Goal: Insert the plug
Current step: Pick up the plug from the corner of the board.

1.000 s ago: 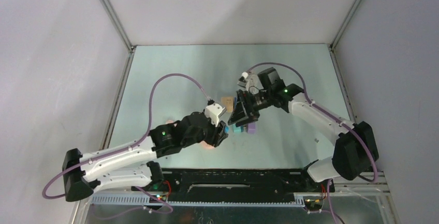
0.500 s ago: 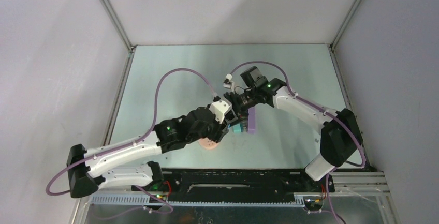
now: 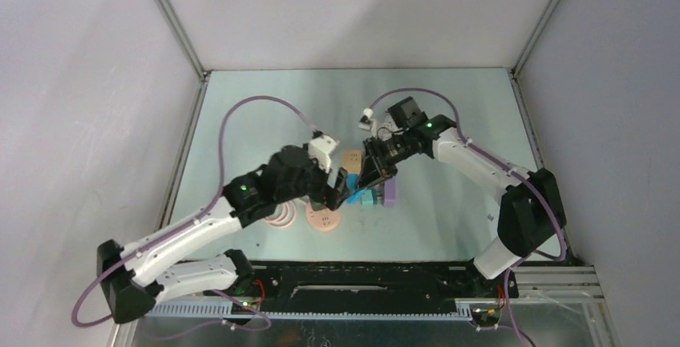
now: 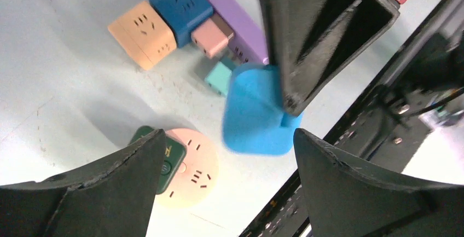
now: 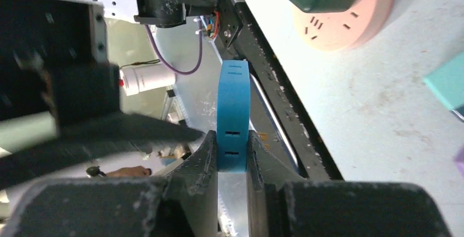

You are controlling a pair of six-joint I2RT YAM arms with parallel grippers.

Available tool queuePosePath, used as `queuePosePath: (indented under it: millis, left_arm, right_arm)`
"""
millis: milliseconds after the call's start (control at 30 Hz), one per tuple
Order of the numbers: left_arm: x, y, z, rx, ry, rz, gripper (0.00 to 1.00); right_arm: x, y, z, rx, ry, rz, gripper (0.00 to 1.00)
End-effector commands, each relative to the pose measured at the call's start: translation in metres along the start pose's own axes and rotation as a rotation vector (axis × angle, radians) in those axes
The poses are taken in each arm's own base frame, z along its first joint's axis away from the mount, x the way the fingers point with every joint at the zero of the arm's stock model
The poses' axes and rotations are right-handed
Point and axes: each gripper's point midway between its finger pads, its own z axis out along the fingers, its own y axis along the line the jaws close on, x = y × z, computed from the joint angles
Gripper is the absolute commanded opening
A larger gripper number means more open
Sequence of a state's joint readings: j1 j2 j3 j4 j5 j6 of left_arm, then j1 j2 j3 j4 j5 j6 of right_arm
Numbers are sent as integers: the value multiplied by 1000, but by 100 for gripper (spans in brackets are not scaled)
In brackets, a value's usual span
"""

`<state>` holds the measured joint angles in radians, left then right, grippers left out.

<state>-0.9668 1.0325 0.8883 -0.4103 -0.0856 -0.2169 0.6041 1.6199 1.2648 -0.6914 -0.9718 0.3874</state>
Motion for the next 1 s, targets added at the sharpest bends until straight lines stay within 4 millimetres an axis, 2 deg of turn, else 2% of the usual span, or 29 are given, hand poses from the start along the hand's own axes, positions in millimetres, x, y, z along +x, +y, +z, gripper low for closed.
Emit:
queuePosePath:
  millis: [0, 200, 333, 433, 600, 800, 900, 933, 967]
  left_arm:
    - [-38, -18, -40, 259, -126, -131, 89]
    - [-26, -29, -64, 512, -75, -267, 85]
    - [-12, -44, -64, 641, 20, -313, 80]
    - [-3, -46, -58, 662, 88, -344, 78]
    - [-10, -60, -55, 742, 90, -353, 73]
    - [-7, -72, -48, 777, 113, -356, 53]
    - [-9, -75, -44, 787, 113, -350, 29]
    - [-9, -74, -44, 786, 114, -349, 19]
    - [-7, -73, -43, 779, 116, -342, 11]
  right_arm:
    - [6, 28, -37, -62, -45, -249, 0]
    - [34, 57, -42, -166, 4, -412, 0]
    - [40, 73, -40, -219, 26, -445, 0]
    - [42, 79, -38, -234, 44, -472, 0]
    - [41, 79, -34, -224, 61, -476, 0]
    - [39, 81, -32, -226, 79, -481, 0]
    - [39, 80, -30, -206, 98, -488, 0]
    - [38, 79, -29, -195, 99, -491, 4]
    - [36, 76, -29, -176, 92, -495, 13]
